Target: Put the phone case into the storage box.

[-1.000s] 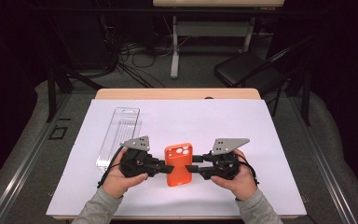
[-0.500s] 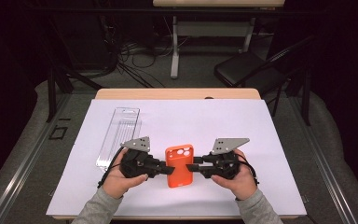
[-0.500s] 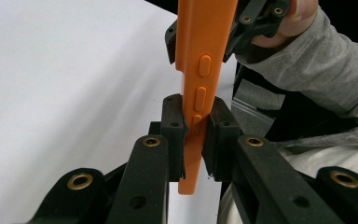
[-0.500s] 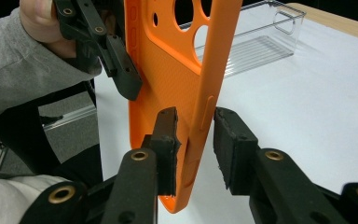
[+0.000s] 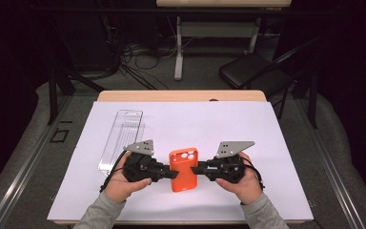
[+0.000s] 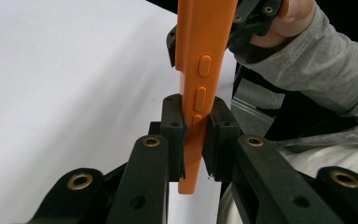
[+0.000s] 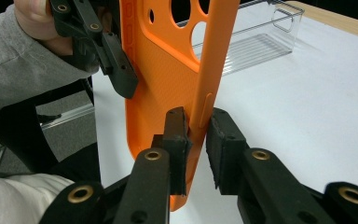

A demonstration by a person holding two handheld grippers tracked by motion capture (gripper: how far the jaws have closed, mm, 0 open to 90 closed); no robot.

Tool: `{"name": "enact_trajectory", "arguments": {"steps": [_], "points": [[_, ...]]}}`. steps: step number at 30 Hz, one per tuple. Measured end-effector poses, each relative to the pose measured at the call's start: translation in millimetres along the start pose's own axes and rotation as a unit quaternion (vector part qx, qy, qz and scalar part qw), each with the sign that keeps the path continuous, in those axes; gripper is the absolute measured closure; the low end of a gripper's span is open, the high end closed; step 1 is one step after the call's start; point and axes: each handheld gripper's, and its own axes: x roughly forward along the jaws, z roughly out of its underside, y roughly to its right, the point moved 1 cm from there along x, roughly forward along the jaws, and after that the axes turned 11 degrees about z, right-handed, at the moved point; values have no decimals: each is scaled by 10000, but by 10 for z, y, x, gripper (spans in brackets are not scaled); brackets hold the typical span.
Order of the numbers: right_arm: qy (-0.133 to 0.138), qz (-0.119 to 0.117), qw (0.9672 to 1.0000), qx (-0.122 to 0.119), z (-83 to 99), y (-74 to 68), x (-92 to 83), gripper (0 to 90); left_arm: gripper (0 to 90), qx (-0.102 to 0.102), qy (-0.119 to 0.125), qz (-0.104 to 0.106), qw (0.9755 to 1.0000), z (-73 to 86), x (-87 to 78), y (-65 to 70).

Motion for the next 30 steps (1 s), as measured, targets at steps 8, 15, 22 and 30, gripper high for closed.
{"name": "enact_trajectory", "arguments": {"steps": [8, 15, 22, 30], "points": [[-5, -39, 10000, 76, 15, 15, 11, 798, 800, 12, -31, -28, 10000, 1, 2, -3], [5, -92, 9998, 153, 17, 21, 6, 808, 800, 1, -26, -20, 10000, 2, 2, -4], [32, -89, 9998, 176, 19, 26, 4, 812, 800, -18, -17, -25, 10000, 5, 2, -9], [25, -110, 9997, 197, 30, 33, 14, 814, 798, -18, -26, -37, 10000, 9, 4, -15]]}}
